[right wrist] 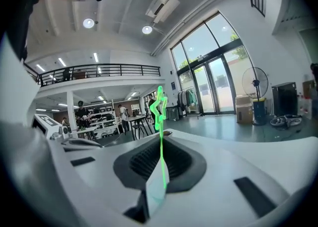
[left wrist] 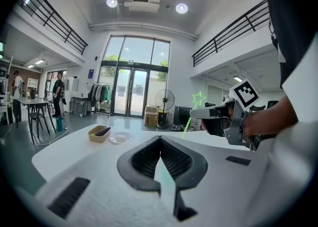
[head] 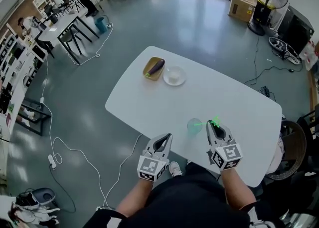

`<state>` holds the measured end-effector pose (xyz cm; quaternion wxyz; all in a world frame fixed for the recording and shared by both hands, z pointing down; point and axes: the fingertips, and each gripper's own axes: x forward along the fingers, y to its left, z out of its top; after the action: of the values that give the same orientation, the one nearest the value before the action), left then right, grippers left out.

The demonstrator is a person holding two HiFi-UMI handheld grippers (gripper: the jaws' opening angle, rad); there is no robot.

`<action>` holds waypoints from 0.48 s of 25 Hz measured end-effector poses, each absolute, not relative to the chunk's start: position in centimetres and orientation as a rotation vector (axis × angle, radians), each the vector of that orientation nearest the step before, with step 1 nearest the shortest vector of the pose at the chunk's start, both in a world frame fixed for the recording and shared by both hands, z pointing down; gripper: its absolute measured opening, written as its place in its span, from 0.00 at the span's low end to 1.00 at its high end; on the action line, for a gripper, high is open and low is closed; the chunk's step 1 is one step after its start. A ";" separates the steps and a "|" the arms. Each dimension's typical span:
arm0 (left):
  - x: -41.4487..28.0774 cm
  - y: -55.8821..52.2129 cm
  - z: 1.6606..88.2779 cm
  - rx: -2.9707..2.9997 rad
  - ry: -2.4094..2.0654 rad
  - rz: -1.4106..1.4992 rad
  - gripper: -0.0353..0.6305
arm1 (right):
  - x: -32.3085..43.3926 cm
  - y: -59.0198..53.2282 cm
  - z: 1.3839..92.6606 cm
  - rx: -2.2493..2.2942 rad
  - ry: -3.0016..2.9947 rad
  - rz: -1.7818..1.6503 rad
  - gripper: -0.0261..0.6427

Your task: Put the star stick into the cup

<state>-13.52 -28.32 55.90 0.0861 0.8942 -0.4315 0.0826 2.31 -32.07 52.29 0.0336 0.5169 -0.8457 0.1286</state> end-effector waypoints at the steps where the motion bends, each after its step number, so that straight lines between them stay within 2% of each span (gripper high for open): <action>1: -13.6 -28.2 56.0 2.662 -1.288 0.249 0.07 | 2.4 -32.2 52.8 1.588 -2.597 0.419 0.07; 12: -14.5 -27.8 56.5 2.632 -1.315 0.282 0.07 | 2.7 -33.5 57.8 1.593 -2.549 0.652 0.07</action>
<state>-14.47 -27.81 56.49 0.0929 0.8867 -0.4429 0.0949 2.65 -33.47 57.80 0.0330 0.5176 -0.8283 0.2120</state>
